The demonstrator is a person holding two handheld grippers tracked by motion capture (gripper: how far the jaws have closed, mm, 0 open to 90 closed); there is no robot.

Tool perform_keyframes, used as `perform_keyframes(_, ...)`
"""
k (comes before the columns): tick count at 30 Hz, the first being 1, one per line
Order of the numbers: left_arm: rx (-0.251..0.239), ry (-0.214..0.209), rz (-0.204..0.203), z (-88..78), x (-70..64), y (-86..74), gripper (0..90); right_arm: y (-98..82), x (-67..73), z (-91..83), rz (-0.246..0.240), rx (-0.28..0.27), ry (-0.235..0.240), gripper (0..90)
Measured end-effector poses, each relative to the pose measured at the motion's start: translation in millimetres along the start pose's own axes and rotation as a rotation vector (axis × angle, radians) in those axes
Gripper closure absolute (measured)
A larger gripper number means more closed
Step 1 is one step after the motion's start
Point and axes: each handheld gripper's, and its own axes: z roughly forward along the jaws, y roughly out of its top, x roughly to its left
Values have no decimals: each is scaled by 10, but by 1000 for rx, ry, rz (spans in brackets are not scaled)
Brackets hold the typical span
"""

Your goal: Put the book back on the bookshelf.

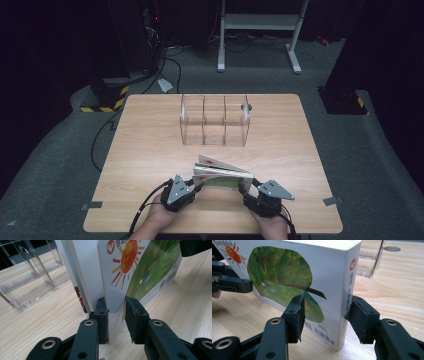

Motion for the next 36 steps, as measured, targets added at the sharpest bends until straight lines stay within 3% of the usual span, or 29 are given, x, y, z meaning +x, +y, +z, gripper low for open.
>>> perform_keyframes(9, -2, -5, -14, -29, 19, -28, 697, -35, 15, -33, -28, -19, 22, 493)
perform_keyframes(24, 8, 28, -36, -21, 73, -50, 645, -15, 5, -66, -27, -55, 48, 446)
perform_keyframes(32, 18, 44, -60, -22, 107, -69, 630, 118, -50, -9, -37, -85, 107, 411)
perform_keyframes(36, 23, 63, -69, -28, 141, -77, 613, 111, -5, 3, -69, -86, 106, 467)
